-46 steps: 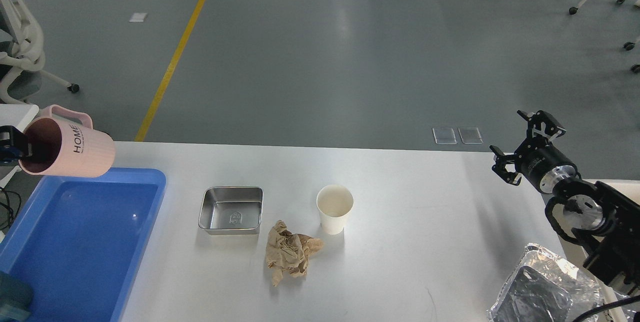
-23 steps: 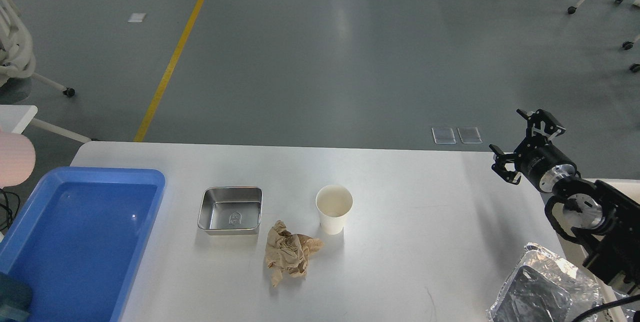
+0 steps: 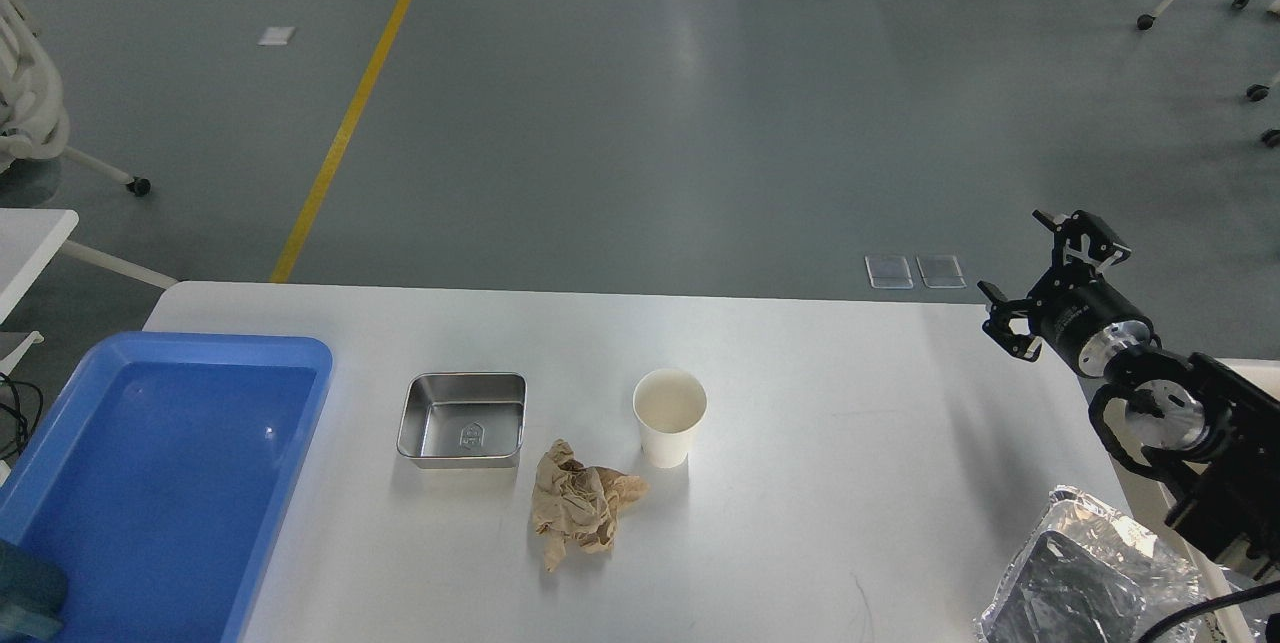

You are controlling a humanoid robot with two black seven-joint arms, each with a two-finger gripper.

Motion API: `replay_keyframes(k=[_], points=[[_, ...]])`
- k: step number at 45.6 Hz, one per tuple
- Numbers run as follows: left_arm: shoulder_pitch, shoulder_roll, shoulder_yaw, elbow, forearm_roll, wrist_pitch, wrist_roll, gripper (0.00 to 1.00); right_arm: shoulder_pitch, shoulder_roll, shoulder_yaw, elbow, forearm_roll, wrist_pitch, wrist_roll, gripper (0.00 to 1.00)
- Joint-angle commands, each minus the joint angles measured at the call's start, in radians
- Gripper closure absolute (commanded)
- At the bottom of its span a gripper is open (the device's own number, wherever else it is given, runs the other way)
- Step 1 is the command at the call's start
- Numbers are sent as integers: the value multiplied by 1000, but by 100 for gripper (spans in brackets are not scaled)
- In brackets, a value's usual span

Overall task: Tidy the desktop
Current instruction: 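Lower the pink mug into the blue bin and release it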

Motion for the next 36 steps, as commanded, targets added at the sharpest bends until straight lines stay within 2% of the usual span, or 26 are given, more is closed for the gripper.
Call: replay_keyframes(k=[1,18,27,36], points=[[0,-89,99,2,-7,93,24,100,-2,-2,0,0,0,3,1,0],[12,-393,378,54,-121,339,44,100,-3,-4,-1,-2,0,3,1,0],[107,-506,389,90,-154,419,44,100,-3,-11,-1,-3,0,3,1,0],[182,-615,386,143,-181,455,44,100,-5,-11,-1,-3,0,3,1,0]])
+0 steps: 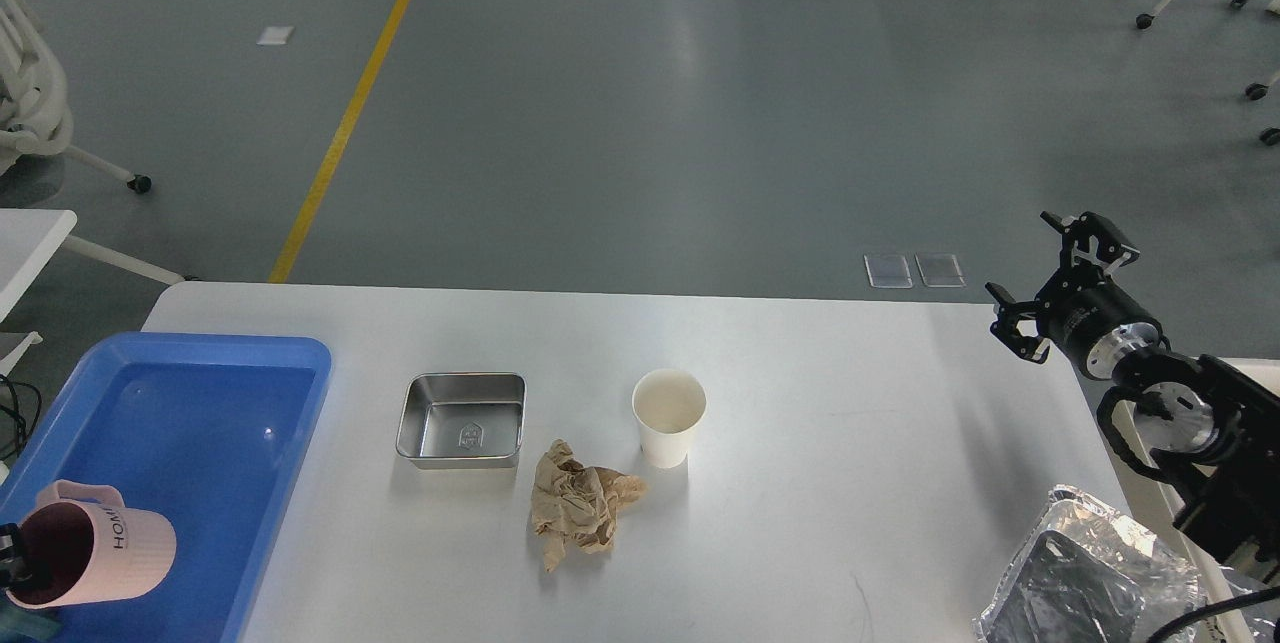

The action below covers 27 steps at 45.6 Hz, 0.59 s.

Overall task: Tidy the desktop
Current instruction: 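Lower the pink mug into the blue bin and release it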

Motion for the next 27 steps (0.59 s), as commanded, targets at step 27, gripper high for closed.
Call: replay_keyframes(k=[27], points=[[143,-161,-5,56,-26,84,12,100,-7,-3,-1,-1,0,0,0,0]])
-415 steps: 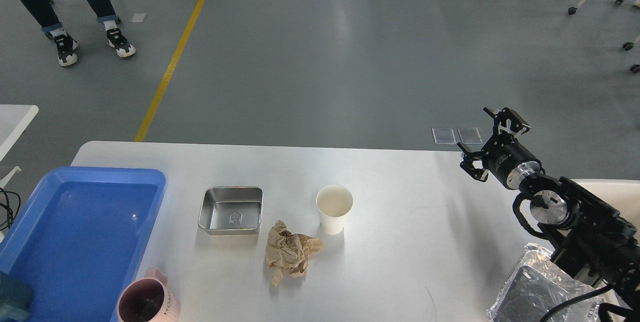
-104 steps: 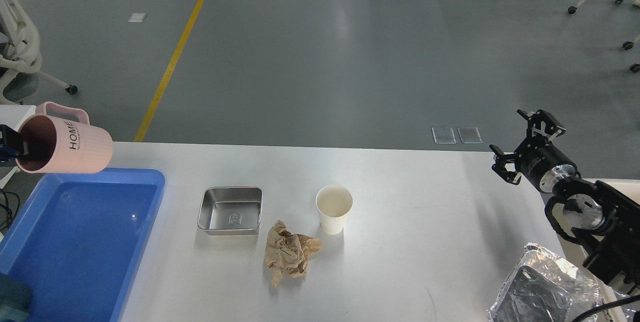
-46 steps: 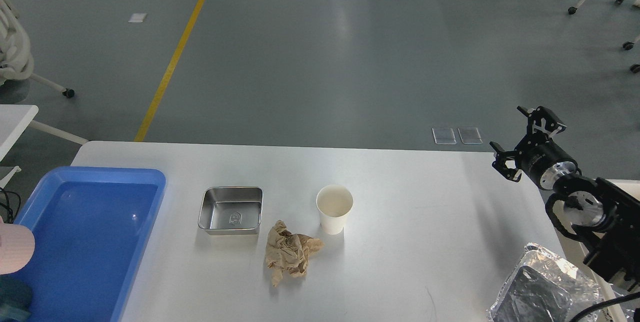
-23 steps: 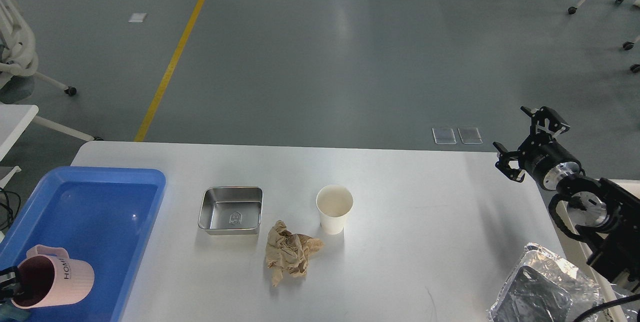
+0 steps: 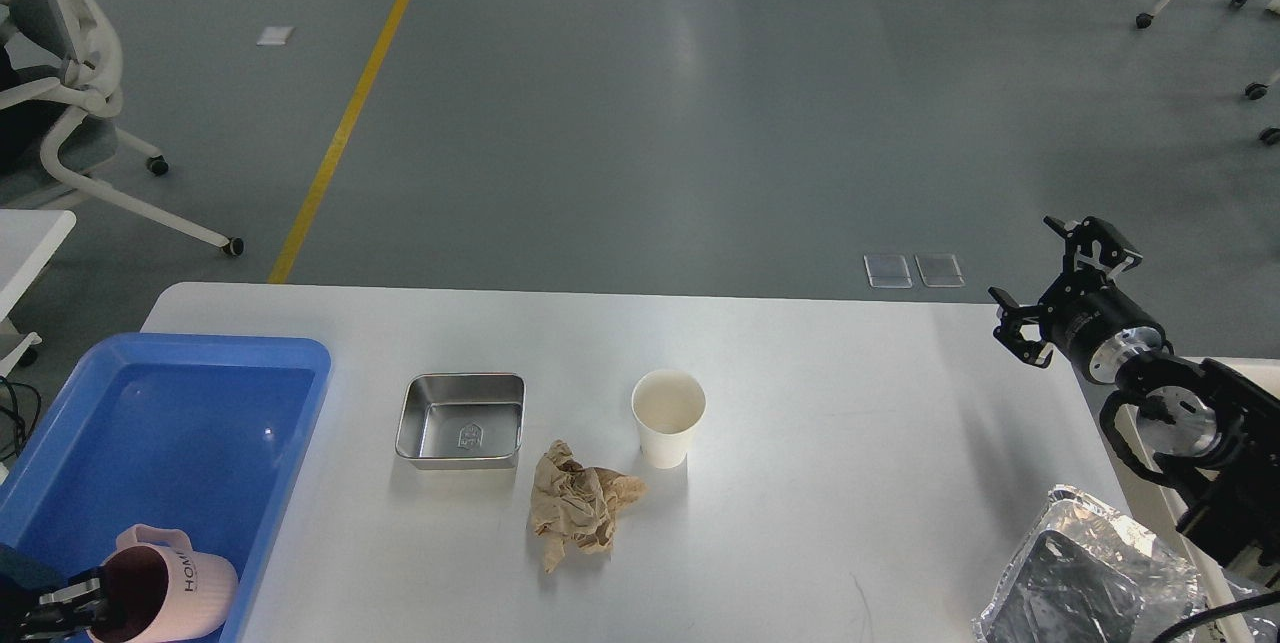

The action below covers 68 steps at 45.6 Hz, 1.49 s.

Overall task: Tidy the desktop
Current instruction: 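Lower the pink mug into the blue bin and release it, then raise the left gripper and move it toward the steel tray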

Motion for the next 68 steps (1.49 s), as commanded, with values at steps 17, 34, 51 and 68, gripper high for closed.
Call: replay_keyframes(k=[17,34,51,68], points=[[11,22,-49,17,-5,-12,-18,33,1,1,1,1,0,0,0,0],[-3,40,-161,17,-4,-98,-4,3,3,0,1,0,0,0,0,0],[0,98,-406,20,-4,-285,-7,2,4,0,0,1,0,0,0,0],[13,80,-569,23,-38,-331,-137,2,4,-2,0,1,0,0,0,0]])
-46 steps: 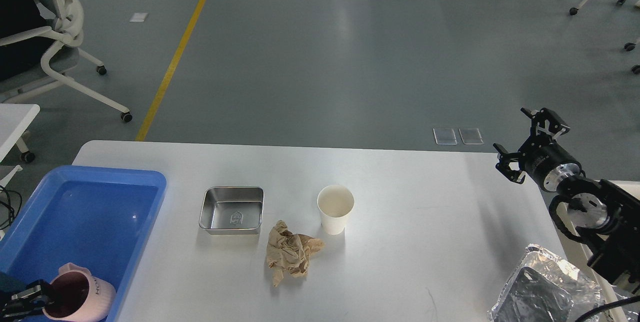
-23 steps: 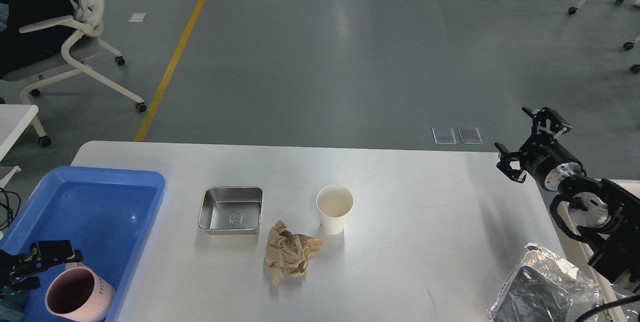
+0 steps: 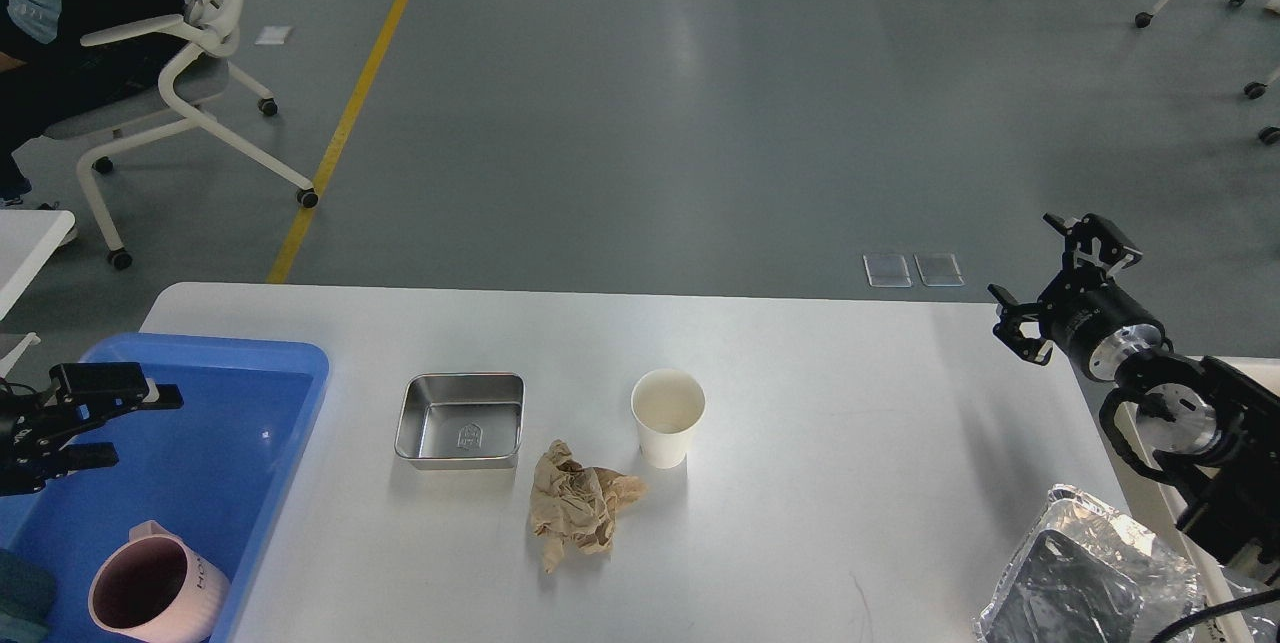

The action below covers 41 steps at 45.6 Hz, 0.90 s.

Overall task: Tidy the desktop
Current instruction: 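Raise the left gripper and move it toward the steel tray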

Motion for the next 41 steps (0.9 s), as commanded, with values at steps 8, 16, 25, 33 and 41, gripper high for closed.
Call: replay_keyframes(k=[8,16,25,33,41], points=[[6,-65,-25,9,-122,185,-116,3,4,1,0,2,-2,0,0,0],[6,-136,-36,26,-149,281,-189,2,4,1,0,2,-3,0,0,0],[33,-162,-45,18,-255,290,-189,2,2,0,0,2,-3,0,0,0],[90,0,16,-120,-232,290,-179,2,1,-11,0,2,-3,0,0,0],[93,243,44,-259,-134,276,-175,2,5,-8,0,4,-3,0,0,0]])
